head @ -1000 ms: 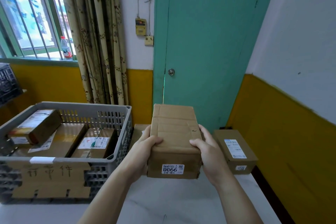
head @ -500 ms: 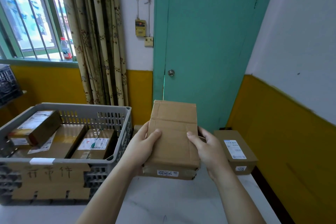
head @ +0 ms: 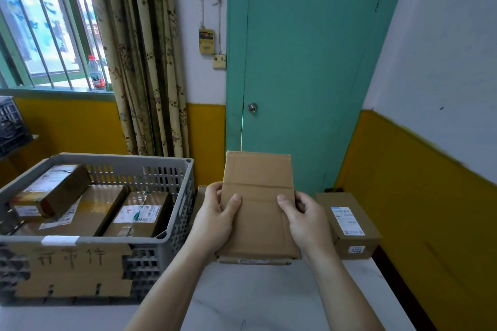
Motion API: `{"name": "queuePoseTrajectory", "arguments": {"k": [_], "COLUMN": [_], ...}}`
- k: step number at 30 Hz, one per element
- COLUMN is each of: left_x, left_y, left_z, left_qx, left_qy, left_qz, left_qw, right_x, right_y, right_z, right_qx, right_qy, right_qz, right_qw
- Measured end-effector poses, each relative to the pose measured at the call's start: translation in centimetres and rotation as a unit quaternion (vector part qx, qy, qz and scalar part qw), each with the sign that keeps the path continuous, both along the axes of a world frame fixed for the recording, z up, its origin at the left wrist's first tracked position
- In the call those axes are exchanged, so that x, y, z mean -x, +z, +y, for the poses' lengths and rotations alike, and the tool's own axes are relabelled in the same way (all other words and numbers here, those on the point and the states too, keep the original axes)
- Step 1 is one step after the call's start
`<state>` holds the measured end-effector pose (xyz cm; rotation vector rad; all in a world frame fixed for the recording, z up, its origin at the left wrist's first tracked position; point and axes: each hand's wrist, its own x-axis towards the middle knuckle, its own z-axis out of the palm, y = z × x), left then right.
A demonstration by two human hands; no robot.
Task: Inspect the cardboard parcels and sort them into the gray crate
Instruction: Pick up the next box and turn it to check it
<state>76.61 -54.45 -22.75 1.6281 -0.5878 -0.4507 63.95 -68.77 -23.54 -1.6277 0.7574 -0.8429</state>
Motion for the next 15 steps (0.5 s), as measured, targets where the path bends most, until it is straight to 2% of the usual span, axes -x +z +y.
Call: {"name": "queuePoseTrajectory", "arguments": {"k": [4, 6, 11, 15], "left_x": [-0.21, -0.61, -0.52, -0.4], "left_y": [-0.27, -0.12, -0.15, -0.4], "left_z": [0.06, -0.01, -0.39, -0.19], "left_qx": [-0.001, -0.016, -0.04, -0.033], "left_qy": [-0.005, -0.001, -0.002, -0.003], "left_qz": [0.016, -0.005, -0.054, -0.031], "left_qw": [1.0, 1.0, 0.998, 0.999], "right_x": [0.16, 0.15, 0.09, 0.28], "right_y": [-0.45, -0.12, 0.36, 0.19], "right_z": [-0.56, -0.51, -0.38, -0.53], "right_qx": [-0.005, -0.004, 0.092, 0.116], "right_qy": [-0.006, -0.005, -0.032, -0.029], "right_qz": [0.016, 0.015, 0.084, 0.106], "right_qw": [1.0, 1.0, 0.992, 0.987]}}
